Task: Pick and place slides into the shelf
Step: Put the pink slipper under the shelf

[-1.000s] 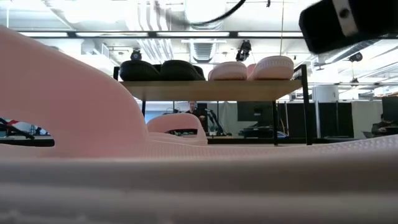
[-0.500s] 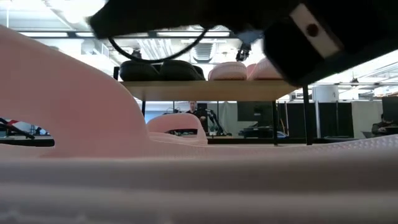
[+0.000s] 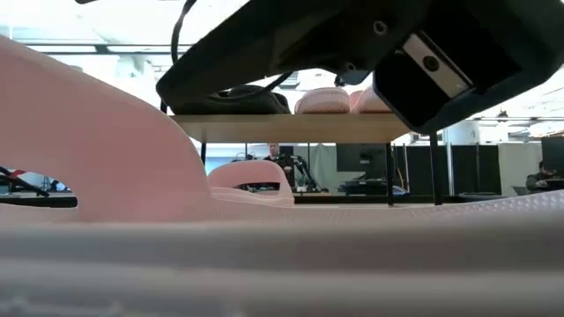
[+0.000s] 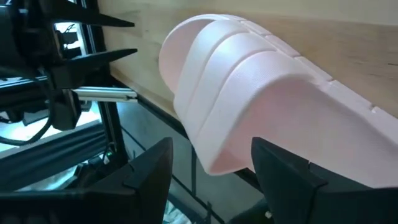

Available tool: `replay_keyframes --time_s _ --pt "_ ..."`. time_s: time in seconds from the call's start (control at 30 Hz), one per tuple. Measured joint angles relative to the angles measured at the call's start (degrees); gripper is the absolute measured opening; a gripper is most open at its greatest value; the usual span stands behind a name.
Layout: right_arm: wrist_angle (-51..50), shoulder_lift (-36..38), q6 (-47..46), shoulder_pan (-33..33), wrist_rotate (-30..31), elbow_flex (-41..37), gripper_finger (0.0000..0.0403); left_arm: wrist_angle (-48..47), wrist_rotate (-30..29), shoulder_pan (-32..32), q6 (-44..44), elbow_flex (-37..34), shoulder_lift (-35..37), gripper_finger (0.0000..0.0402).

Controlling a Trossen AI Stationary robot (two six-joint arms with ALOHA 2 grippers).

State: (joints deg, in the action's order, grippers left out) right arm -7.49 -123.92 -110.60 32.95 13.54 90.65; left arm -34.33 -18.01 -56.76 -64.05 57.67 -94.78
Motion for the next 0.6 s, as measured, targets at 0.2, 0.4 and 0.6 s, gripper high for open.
replay_keyframes --time_s 0.2,0.4,0.6 --pt "-1.7 0.0 0.1 -0.9 0.0 -0.1 0.0202 0.0 -1.2 0.0 0.0 0.0 0.1 0.0107" --pt "-1.8 0.0 1.6 -2.1 -0.4 -0.5 0.0181 0.0 -2.4 0.1 0.0 0.0 0.1 0.0107" --pt "-1.7 0.0 2.7 -2.2 -0.9 -0.5 0.0158 0.0 -2.8 0.2 0.0 0.0 0.1 0.0107"
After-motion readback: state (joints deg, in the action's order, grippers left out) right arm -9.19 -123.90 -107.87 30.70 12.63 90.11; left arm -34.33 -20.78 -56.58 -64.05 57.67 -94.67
